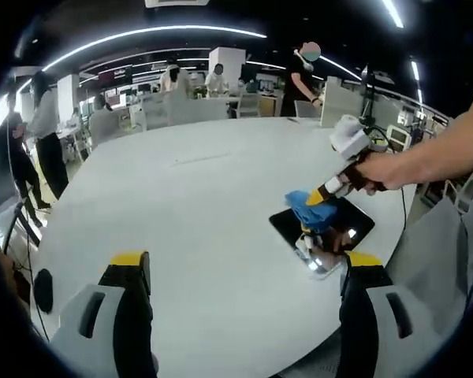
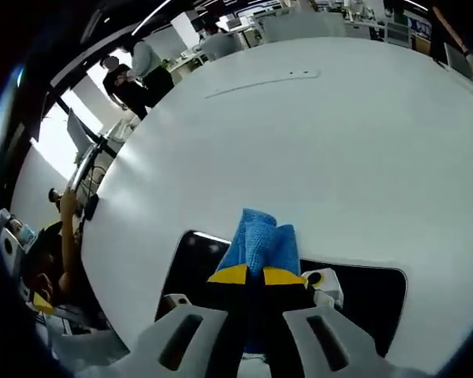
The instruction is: Wipe the mirror surface with the cleaning cloth until all visible marks leave the cleaned area.
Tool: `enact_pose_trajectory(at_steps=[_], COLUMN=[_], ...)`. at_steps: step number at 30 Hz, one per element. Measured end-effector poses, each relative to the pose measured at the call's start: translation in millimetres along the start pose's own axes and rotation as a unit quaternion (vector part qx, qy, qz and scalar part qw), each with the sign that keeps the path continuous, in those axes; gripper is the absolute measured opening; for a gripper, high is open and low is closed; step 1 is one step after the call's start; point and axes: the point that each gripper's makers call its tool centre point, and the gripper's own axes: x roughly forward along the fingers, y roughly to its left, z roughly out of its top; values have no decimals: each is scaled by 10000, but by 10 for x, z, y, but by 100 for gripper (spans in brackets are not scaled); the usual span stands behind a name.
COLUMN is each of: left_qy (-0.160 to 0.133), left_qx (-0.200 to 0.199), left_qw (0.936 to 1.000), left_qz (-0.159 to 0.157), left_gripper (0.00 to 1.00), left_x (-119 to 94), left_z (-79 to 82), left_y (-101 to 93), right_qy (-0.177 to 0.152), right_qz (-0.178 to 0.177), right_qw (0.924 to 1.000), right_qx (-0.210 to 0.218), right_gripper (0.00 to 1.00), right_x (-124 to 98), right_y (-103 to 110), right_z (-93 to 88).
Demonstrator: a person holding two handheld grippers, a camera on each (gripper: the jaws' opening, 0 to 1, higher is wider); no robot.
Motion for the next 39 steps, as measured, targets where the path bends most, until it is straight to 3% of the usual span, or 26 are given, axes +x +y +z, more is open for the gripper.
enact_pose_trajectory(at_steps=[22,39], left_qy=[25,18], left_qx=[-78,67], left_qw=[10000,10000], left_qz=[56,-45], left_gripper=[99,99], left_x=[-66,-35], left_z=[-41,79], left_y=[26,-40], right_qy=[148,206], right_qz=[347,417], right_qw=[9990,9988], right_qx=[-231,-146], right_gripper=[0,0], right_x=[314,301], right_y=[586,588], right_z=[80,32])
